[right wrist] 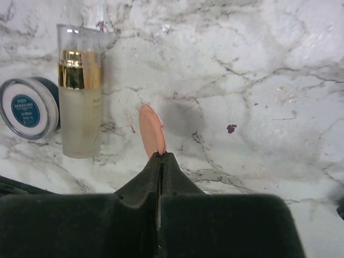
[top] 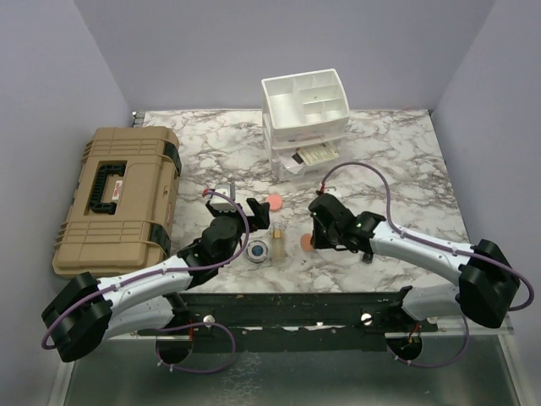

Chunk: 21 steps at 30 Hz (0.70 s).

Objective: Organize the makeup
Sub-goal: Pick up the makeup tool from the center of the board.

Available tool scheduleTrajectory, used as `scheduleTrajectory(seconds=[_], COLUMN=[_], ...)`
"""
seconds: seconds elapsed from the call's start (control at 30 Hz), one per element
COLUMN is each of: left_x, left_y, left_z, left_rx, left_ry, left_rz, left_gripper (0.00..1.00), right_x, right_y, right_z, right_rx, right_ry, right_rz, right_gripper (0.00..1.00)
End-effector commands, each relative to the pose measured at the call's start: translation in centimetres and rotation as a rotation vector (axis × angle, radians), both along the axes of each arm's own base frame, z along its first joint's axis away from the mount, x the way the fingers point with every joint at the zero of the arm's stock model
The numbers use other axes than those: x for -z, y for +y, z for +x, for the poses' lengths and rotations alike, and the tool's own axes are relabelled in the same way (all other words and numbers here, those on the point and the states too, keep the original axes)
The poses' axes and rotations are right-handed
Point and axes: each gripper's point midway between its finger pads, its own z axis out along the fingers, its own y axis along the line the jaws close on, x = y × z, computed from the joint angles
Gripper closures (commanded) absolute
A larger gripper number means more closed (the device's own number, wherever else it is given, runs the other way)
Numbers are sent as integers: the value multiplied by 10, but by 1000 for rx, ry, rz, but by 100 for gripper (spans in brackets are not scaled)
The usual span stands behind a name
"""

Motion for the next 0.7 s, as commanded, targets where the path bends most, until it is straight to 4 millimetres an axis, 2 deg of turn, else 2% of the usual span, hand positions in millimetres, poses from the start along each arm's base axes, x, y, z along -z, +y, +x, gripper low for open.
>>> scheduleTrajectory(seconds=[0.0,0.2,0.47,0.57,0.67], left_x=[-1,0,0,0,0], left_y=[3,3,-1,-2,-4], left_z=[-2,-3,-7,-8,-9], left_rx=[0,5,38,42,56], left_ry=[3,10,23,24,28], left_rz=[-6,-13,-16,-18,-20], left_gripper=[4,4,4,4,4], right_x=[-33,-86,-157,-173,-181], right_y=[-10,-15,-29,-33,-36], right_z=[29,66,127,148,166], right_rx=[105,195,267,303,330], right_ry=[-166,-333,-400,-412,-404], right_rz=[-10,78,385,465,552], right_gripper=[99,99,99,99,99])
